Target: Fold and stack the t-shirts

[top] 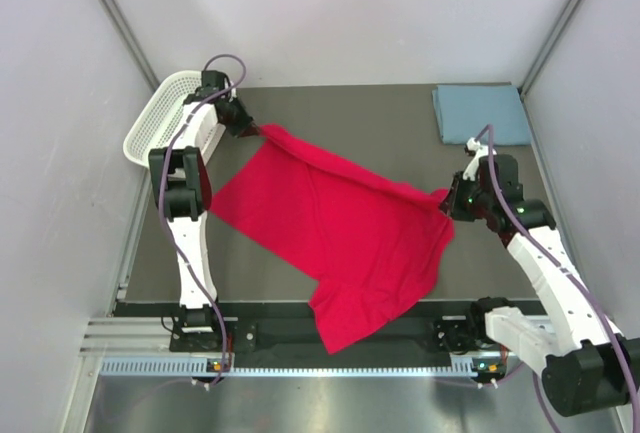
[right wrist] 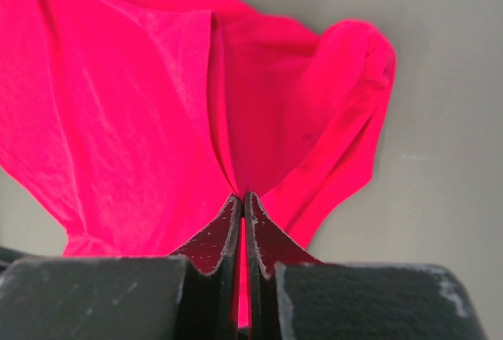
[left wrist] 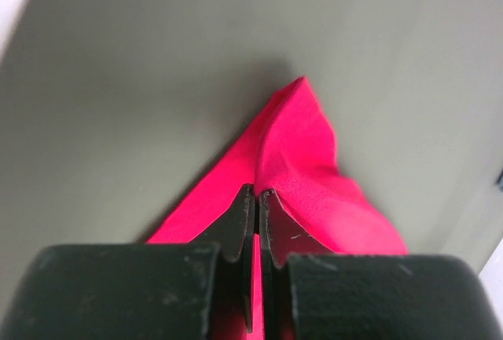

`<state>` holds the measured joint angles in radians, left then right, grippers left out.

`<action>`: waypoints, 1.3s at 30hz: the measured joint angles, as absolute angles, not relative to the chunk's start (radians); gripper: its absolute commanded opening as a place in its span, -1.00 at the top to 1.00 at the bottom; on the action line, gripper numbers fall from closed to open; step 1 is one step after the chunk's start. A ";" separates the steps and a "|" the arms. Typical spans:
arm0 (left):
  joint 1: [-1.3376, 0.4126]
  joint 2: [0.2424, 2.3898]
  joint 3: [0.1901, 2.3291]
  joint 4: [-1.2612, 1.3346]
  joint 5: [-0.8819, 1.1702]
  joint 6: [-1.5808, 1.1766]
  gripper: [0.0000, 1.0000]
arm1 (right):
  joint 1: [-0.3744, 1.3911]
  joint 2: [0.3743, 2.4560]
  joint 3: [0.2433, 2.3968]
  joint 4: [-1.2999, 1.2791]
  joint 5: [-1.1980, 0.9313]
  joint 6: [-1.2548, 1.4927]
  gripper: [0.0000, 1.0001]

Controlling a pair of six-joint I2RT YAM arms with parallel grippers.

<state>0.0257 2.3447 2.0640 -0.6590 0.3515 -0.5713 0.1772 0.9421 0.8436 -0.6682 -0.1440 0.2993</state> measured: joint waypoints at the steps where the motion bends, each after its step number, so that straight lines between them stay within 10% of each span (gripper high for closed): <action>1: 0.025 2.342 2.056 -0.666 0.351 -0.566 1.00 | 0.180 0.942 0.843 -0.677 -0.146 0.299 1.00; 28: 0.019 2.314 1.928 -0.769 0.316 -0.498 0.82 | 0.210 0.912 0.760 -0.889 -0.263 0.347 0.95; 34: 0.013 2.278 1.896 -0.803 0.285 -0.468 0.10 | 0.214 0.928 0.761 -0.939 -0.291 0.358 -0.14; 39: -0.001 2.204 1.868 -0.808 0.247 -0.459 -0.03 | 0.190 1.080 0.838 -0.949 -0.264 0.324 -0.23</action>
